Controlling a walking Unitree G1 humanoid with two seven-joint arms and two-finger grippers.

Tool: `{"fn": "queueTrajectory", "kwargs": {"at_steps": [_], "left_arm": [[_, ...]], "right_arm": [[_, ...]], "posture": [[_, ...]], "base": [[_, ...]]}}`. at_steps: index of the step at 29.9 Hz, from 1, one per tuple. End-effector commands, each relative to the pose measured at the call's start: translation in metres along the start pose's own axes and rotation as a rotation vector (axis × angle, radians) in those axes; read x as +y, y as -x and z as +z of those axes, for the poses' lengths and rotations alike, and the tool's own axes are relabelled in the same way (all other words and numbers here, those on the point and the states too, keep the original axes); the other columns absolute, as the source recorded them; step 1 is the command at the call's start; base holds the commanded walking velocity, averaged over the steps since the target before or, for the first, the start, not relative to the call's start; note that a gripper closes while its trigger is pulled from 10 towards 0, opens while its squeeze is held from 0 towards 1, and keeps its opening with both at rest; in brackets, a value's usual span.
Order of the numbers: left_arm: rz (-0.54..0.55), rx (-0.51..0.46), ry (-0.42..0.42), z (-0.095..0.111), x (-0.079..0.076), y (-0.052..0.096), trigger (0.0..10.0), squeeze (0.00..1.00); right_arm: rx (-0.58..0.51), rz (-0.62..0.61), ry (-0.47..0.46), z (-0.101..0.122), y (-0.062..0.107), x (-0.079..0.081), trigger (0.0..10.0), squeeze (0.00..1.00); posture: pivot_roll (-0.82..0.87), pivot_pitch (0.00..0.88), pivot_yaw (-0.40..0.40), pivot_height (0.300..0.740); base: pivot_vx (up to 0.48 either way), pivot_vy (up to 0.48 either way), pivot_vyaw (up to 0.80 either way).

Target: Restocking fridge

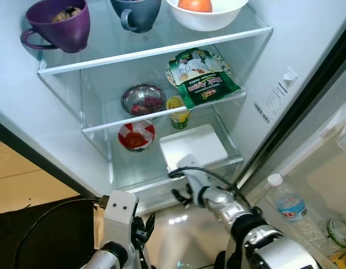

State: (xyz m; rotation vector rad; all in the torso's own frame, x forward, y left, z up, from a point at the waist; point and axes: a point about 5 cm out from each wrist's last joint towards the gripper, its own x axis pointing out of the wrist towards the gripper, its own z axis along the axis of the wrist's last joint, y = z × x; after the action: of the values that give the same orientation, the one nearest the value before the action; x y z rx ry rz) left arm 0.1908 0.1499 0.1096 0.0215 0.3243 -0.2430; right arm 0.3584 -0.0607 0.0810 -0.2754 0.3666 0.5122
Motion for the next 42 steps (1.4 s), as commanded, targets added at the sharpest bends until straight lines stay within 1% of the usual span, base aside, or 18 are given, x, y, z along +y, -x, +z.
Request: {"fn": "queueTrajectory", "kwargs": {"at_steps": [1, 3, 4, 7, 8, 12, 14, 15, 18, 28, 29, 31, 32, 33, 35, 36, 37, 42], "left_arm": [[-0.003, 0.039, 0.007, -0.008, -0.001, 0.001, 10.0, 0.0], [-0.009, 0.035, 0.005, -0.007, -0.002, -0.001, 10.0, 0.0], [-0.01, 0.034, 0.005, -0.006, -0.002, -0.002, 10.0, 0.0], [-0.009, 0.033, 0.004, -0.005, 0.0, -0.002, 10.0, 0.0], [-0.008, 0.035, 0.001, -0.006, 0.001, -0.002, 10.0, 0.0], [-0.008, 0.036, -0.001, -0.006, 0.001, -0.002, 10.0, 0.0], [-0.006, 0.032, 0.0, -0.005, 0.001, -0.002, 10.0, 0.0], [-0.006, 0.032, 0.0, -0.005, 0.001, -0.002, 10.0, 0.0], [-0.005, 0.029, -0.001, -0.004, 0.001, -0.002, 10.0, 0.0], [-0.002, 0.034, -0.003, -0.003, 0.001, 0.002, 10.0, 0.0], [0.003, 0.039, -0.006, -0.003, 0.002, 0.005, 10.0, 0.0], [0.007, 0.042, -0.007, -0.003, 0.002, 0.007, 10.0, 0.0], [0.011, 0.045, -0.008, -0.004, 0.003, 0.008, 10.0, 0.0], [0.011, 0.045, -0.008, -0.004, 0.003, 0.008, 10.0, 0.0], [0.016, 0.049, -0.01, -0.004, 0.003, 0.012, 10.0, 0.0], [0.016, 0.049, -0.01, -0.004, 0.003, 0.012, 10.0, 0.0], [0.022, 0.053, -0.013, -0.004, 0.003, 0.014, 10.0, 0.0], [0.033, 0.058, -0.016, -0.004, 0.005, 0.017, 10.0, 0.0]], "right_arm": [[-0.009, -0.028, -0.037, -0.005, 0.001, -0.001, 10.0, 0.0], [-0.072, -0.054, -0.049, 0.005, 0.003, -0.011, 10.0, 0.0], [-0.083, -0.057, -0.046, 0.007, 0.003, -0.013, 10.0, 0.0], [-0.081, -0.042, -0.015, 0.009, 0.003, -0.012, 10.0, 0.0], [-0.076, -0.026, 0.006, 0.008, 0.002, -0.009, 10.0, 0.0], [-0.064, -0.006, 0.023, 0.007, 0.002, -0.006, 10.0, 0.0], [-0.041, 0.055, 0.033, 0.004, 0.001, 0.002, 10.0, 0.0], [-0.041, 0.055, 0.033, 0.004, 0.001, 0.002, 10.0, 0.0], [0.015, 0.132, 0.082, -0.003, -0.001, 0.015, 10.0, 0.0], [0.039, 0.145, 0.14, 0.002, -0.005, 0.026, 10.0, 0.0], [0.036, 0.126, 0.152, 0.009, -0.007, 0.029, 10.0, 0.0], [0.028, 0.101, 0.165, 0.014, -0.008, 0.029, 10.0, 0.0], [0.021, 0.053, 0.174, 0.019, -0.009, 0.027, 10.0, 0.0], [0.021, 0.053, 0.174, 0.019, -0.009, 0.027, 10.0, 0.0], [0.0, -0.023, 0.165, 0.029, -0.01, 0.022, 10.0, 0.0], [0.0, -0.023, 0.165, 0.029, -0.01, 0.022, 10.0, 0.0], [-0.02, -0.084, 0.151, 0.037, -0.011, 0.017, 10.0, 0.0], [-0.03, -0.148, 0.137, 0.043, -0.01, 0.011, 10.0, 0.0]], "posture": [[0.19, 0.4, 0.008, 0.497], [0.19, 0.396, 0.011, 0.497], [0.19, 0.396, 0.011, 0.497], [0.19, 0.397, 0.013, 0.497], [0.19, 0.399, 0.014, 0.497], [0.19, 0.396, 0.014, 0.497], [0.2, 0.397, 0.014, 0.497], [0.2, 0.397, 0.014, 0.497], [0.2, 0.403, 0.015, 0.497], [0.23, 0.431, 0.02, 0.497], [0.25, 0.442, 0.022, 0.497], [0.25, 0.444, 0.022, 0.497], [0.26, 0.451, 0.023, 0.497], [0.26, 0.451, 0.023, 0.497], [0.28, 0.456, 0.025, 0.497], [0.28, 0.456, 0.025, 0.497], [0.3, 0.46, 0.026, 0.497], [0.31, 0.46, 0.027, 0.497]], "base": [[0.0, 0.0, 0.0], [0.0, 0.0, 0.0], [0.0, 0.0, 0.0], [0.0, 0.0, 0.0], [0.0, 0.0, 0.0], [0.0, 0.0, 0.0], [0.0, 0.0, 0.0], [0.0, 0.0, 0.0], [0.0, 0.0, 0.0], [0.0, 0.0, 0.0], [0.0, 0.0, 0.0], [0.0, 0.0, 0.0], [0.0, 0.0, 0.0], [0.0, 0.0, 0.0], [0.0, 0.0, 0.0], [0.0, 0.0, 0.0], [0.0, 0.0, 0.0], [0.0, 0.0, 0.0]]}}
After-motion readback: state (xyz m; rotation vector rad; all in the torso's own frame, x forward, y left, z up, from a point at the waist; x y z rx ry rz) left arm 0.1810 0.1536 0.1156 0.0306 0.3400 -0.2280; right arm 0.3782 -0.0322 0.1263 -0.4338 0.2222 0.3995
